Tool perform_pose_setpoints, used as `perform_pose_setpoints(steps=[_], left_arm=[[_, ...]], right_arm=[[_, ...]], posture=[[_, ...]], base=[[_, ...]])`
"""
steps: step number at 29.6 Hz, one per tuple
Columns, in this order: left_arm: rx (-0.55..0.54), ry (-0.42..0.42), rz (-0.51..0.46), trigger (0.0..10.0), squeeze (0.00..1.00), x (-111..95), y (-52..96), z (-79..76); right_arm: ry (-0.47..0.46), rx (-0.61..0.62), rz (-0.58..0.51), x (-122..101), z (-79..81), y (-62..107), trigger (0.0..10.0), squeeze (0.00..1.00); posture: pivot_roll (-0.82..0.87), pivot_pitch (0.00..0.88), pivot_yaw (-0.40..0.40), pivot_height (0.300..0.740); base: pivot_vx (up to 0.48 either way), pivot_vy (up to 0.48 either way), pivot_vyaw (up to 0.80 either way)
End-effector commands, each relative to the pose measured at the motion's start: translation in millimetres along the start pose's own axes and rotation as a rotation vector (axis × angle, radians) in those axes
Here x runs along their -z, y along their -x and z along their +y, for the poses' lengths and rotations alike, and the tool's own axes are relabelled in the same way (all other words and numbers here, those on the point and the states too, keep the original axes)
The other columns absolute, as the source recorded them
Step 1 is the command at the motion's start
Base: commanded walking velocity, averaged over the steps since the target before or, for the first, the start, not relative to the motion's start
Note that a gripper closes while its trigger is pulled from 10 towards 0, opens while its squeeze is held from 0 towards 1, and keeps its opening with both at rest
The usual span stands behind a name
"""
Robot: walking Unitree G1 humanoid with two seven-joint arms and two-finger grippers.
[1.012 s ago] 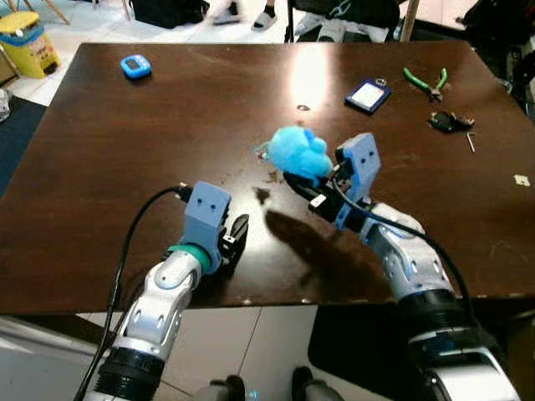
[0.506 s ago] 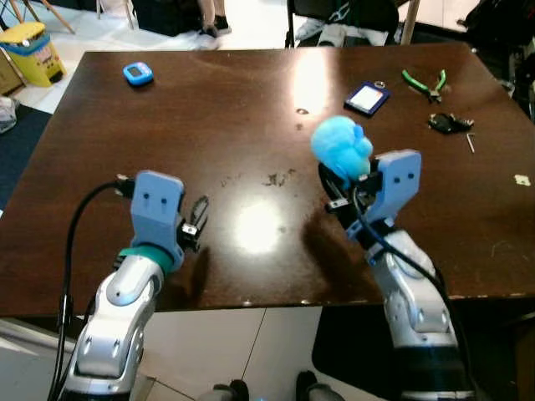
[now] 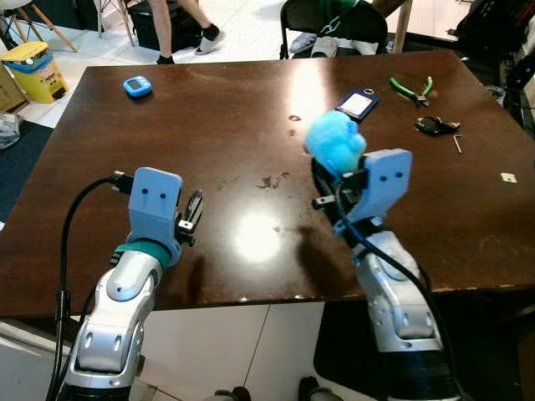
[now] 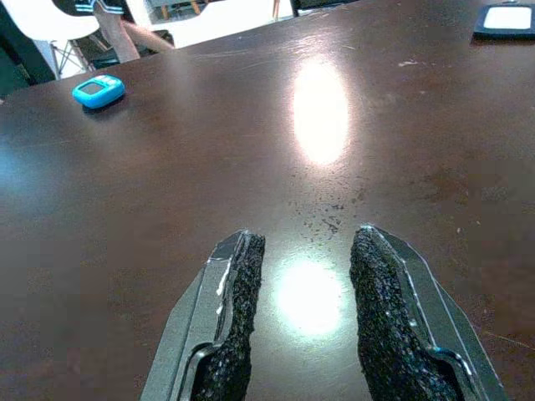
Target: Hang keys on a hook
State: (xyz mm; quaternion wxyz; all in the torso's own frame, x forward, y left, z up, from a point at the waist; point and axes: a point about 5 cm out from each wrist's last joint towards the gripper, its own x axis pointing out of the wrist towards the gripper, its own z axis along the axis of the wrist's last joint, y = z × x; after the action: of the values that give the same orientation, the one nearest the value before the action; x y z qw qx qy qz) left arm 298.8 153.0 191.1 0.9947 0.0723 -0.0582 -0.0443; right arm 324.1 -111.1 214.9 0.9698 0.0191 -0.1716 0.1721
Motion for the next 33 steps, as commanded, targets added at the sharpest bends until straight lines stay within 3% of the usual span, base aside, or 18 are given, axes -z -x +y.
perform_pose_setpoints(steps=[1, 13, 33], left_arm=[[-0.012, -0.014, 0.012, 10.0, 0.00, 1, 2.1, 1.6], [-0.021, -0.012, 0.022, 10.0, 0.00, 2, 3.4, 1.7], [-0.026, -0.010, 0.029, 10.0, 0.00, 3, 3.9, 1.1]], right_arm=[[-0.001, -0.008, -0.001, -1, 4.4, -1.1, 10.0, 0.00], [-0.004, -0.040, 0.015, 2, 14.3, -0.1, 10.0, 0.00], [0.025, -0.068, 0.032, 6, 17.5, -0.1, 10.0, 0.00]], posture=[[-0.07, 0.089, 0.107, 0.740], [-0.06, 0.092, 0.103, 0.740], [-0.06, 0.082, 0.094, 0.740]], base=[[0.000, 0.000, 0.00], [-0.304, 0.000, 0.00], [-0.415, 0.000, 0.00]])
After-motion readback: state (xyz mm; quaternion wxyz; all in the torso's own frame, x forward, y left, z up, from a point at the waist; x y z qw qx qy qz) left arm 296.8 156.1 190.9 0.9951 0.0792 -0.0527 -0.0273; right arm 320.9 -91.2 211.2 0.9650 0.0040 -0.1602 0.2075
